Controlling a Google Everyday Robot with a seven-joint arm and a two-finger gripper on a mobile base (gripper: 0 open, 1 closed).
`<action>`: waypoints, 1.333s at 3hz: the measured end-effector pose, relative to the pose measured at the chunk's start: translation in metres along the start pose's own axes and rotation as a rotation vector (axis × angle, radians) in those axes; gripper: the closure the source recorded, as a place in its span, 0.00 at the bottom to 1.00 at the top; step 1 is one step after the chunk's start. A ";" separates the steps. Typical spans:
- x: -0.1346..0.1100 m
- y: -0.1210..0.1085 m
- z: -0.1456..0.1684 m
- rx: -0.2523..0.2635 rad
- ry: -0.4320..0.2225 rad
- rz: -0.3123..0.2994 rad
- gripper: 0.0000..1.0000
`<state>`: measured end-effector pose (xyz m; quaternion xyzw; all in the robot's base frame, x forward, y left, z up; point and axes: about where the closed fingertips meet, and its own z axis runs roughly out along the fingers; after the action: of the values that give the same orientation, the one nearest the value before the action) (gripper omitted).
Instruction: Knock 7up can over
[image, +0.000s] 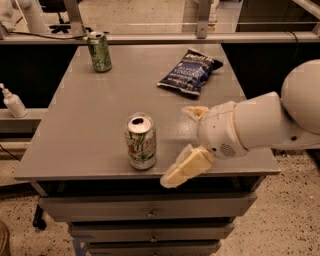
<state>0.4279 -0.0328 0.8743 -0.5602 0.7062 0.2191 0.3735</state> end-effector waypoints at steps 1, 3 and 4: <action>-0.021 -0.004 0.028 -0.022 -0.165 0.074 0.00; -0.049 -0.012 0.054 -0.041 -0.361 0.194 0.00; -0.058 -0.028 0.063 -0.020 -0.405 0.198 0.00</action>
Offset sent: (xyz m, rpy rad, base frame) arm 0.0392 0.0686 0.0055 0.5034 0.1179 -0.0791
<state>0.4776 0.0419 0.8826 -0.4363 0.6660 0.3696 0.4790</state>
